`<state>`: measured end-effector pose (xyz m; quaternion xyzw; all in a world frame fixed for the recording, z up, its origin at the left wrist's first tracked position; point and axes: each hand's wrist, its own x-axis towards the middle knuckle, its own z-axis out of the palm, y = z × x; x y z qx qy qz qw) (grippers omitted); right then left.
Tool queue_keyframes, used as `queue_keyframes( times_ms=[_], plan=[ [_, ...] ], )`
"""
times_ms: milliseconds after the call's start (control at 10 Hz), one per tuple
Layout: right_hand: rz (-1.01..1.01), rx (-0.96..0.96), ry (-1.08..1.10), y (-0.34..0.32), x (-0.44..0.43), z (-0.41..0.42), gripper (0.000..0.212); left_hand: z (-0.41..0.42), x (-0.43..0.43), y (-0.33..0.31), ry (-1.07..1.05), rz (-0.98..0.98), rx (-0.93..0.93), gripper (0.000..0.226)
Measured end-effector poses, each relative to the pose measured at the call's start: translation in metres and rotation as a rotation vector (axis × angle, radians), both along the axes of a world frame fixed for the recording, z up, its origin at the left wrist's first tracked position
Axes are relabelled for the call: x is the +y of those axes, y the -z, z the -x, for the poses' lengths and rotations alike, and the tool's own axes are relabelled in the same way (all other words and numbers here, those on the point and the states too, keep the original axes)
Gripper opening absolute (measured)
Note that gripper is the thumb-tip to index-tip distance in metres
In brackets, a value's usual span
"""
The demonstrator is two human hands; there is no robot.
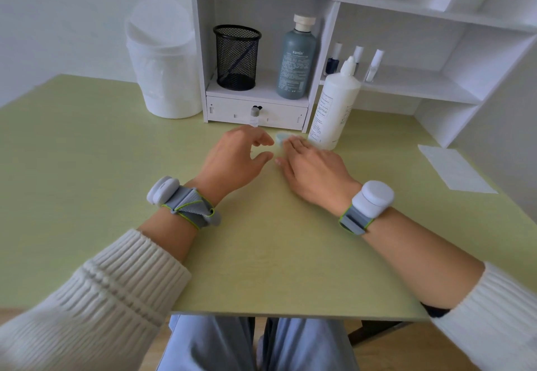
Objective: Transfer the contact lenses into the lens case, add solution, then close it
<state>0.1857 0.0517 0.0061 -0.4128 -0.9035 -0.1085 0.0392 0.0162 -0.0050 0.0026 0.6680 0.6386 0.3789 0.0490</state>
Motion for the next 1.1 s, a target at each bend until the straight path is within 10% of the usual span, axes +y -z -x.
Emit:
queue_keyframes(
  times_ms=[900,1100],
  plan=[
    [0.065,0.157,-0.049,-0.005,0.005,-0.003,0.049,0.0,0.0,0.003,0.001,0.03,-0.05,0.019],
    [0.033,0.349,-0.088,-0.016,-0.002,-0.007,0.039,-0.007,0.003,-0.01,-0.01,0.064,-0.38,0.017]
  ],
)
